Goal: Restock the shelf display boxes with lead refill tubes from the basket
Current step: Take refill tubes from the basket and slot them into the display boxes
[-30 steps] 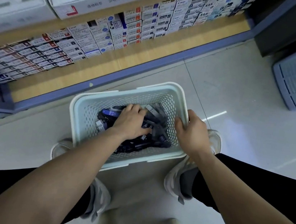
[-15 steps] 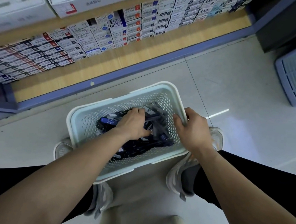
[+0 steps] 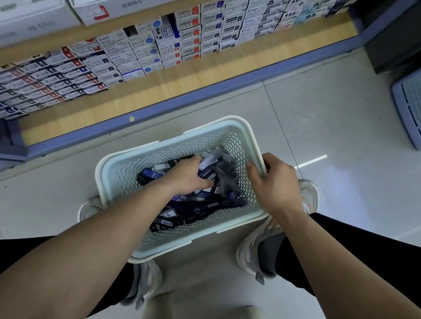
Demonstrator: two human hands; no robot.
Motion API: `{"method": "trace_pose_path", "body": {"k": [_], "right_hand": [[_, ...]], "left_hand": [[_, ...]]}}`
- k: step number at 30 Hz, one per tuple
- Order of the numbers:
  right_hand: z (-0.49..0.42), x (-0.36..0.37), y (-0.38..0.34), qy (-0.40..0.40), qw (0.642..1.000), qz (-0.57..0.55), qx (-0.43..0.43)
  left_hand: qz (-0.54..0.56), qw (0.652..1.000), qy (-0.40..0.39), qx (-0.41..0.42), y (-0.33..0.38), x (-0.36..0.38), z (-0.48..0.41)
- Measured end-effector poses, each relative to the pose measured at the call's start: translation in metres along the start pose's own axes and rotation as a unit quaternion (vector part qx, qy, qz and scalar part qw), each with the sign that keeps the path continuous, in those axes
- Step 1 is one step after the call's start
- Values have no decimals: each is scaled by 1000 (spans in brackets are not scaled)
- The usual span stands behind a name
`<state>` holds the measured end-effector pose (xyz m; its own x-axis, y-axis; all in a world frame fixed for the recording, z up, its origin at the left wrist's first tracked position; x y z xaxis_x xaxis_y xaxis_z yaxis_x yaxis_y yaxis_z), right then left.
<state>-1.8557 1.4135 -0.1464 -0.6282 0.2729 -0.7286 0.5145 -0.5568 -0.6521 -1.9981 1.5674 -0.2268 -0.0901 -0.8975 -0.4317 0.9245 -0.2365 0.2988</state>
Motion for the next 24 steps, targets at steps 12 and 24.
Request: {"method": "trace_pose_path", "body": {"k": [12,24], "right_hand": [[-1,0,1,-1,1000,6,1],[-1,-2,0,-18,1000,22,10]], "left_hand": [[-87,995,-48,-6,13,2,13],[12,998,-15,-58,-9,-26,43]]}}
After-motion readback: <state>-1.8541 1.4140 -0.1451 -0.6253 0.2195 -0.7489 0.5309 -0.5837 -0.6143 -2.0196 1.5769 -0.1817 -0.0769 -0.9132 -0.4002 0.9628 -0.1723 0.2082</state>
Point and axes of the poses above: each hand's wrist, its own z-axis away from the middle knuckle, its own x-axis out of the palm, y = z × x, the point moved 2 cm from there along -z, towards the middle knuckle, and after that the axes turned 13 degrees about -x, right-handed, at the moved point
